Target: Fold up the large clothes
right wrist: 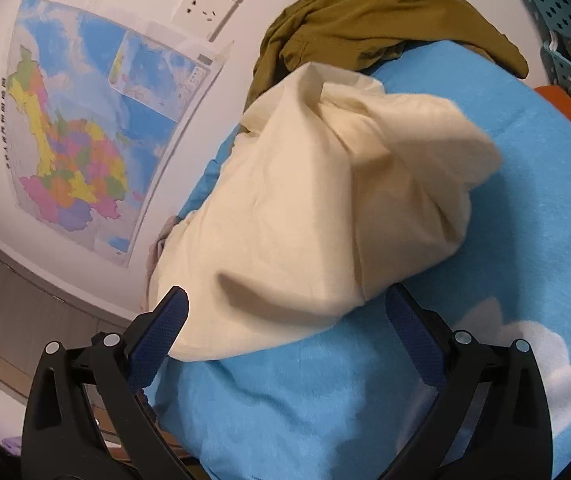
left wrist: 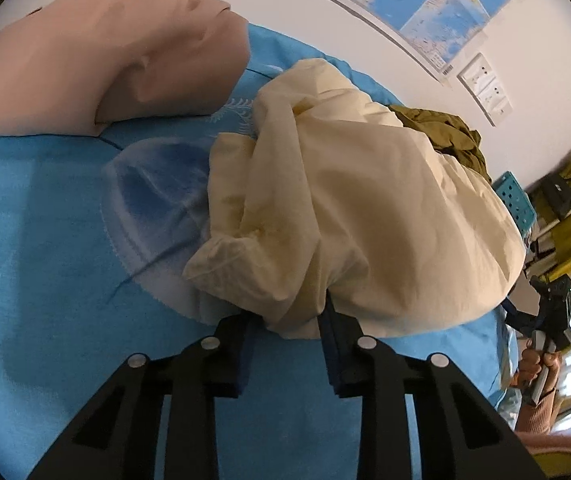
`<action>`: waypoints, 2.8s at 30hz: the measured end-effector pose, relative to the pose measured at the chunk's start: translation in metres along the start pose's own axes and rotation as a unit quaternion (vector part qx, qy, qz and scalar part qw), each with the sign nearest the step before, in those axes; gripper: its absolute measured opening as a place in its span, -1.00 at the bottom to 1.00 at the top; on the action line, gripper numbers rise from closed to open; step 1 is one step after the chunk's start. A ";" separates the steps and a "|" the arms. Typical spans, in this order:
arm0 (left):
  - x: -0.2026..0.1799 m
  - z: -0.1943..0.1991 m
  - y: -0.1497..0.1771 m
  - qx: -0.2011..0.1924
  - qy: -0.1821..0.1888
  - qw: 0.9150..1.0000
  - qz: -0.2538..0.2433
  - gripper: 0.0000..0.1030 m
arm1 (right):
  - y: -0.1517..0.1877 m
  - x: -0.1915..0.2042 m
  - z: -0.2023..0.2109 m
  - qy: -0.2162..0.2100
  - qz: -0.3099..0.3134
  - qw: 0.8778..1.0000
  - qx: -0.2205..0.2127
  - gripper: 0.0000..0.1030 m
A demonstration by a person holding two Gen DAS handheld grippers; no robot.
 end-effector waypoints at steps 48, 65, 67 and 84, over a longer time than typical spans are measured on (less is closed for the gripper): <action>-0.075 -0.024 0.021 0.032 0.038 0.997 -0.053 0.40 | 0.055 0.067 -0.024 -0.021 0.057 0.996 0.069 0.91; -0.125 -0.034 0.031 0.072 0.162 0.982 -0.062 0.41 | 0.061 0.165 -0.116 -0.162 0.081 0.970 0.159 0.76; -0.127 -0.035 0.017 0.057 0.189 0.980 -0.037 0.43 | 0.058 0.169 -0.115 -0.158 0.088 0.971 0.156 0.76; -0.078 -0.034 -0.024 -0.022 0.196 0.975 0.107 0.18 | 0.035 0.034 -0.015 -0.024 -0.045 0.999 0.013 0.88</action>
Point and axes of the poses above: each gripper's, at about its wrist camera, not at the fingertips, and z roughly against the way its jaws point, x to its left, y to its underside, the point moved 10 cm from there along -z, roughly the way its jaws point, and after that the axes turned 9 degrees about x, right-handed, at the moved point
